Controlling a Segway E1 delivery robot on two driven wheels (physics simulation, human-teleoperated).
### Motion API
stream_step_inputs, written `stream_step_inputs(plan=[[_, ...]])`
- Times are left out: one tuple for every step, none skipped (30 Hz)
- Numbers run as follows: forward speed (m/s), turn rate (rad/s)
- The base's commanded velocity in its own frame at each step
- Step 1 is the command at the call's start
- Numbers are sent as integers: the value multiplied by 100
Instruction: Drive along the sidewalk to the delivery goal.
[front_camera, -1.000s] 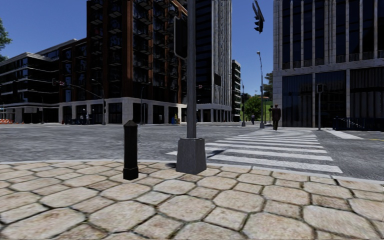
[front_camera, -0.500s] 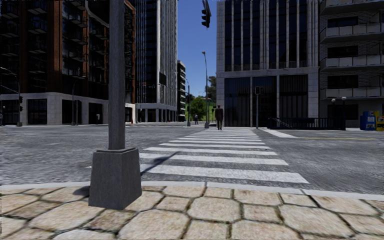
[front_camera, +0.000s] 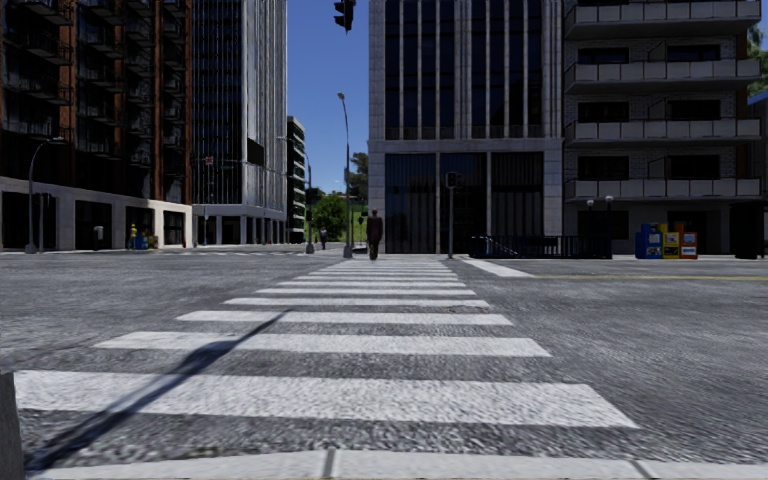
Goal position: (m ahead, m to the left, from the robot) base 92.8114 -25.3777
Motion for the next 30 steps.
stream_step_inputs(plan=[[200, 0], [200, 0], [200, 0], [200, 0], [200, 0], [200, 0], [200, 0], [200, 0], [200, 0], [200, 0], [200, 0], [200, 0], [200, 0], [200, 0], [200, 0], [200, 0], [200, 0], [200, 0], [200, 0], [200, 0], [200, 0], [200, 0], [200, 0], [200, 0], [200, 0], [200, 0], [200, 0], [200, 0], [200, 0], [200, 0]])
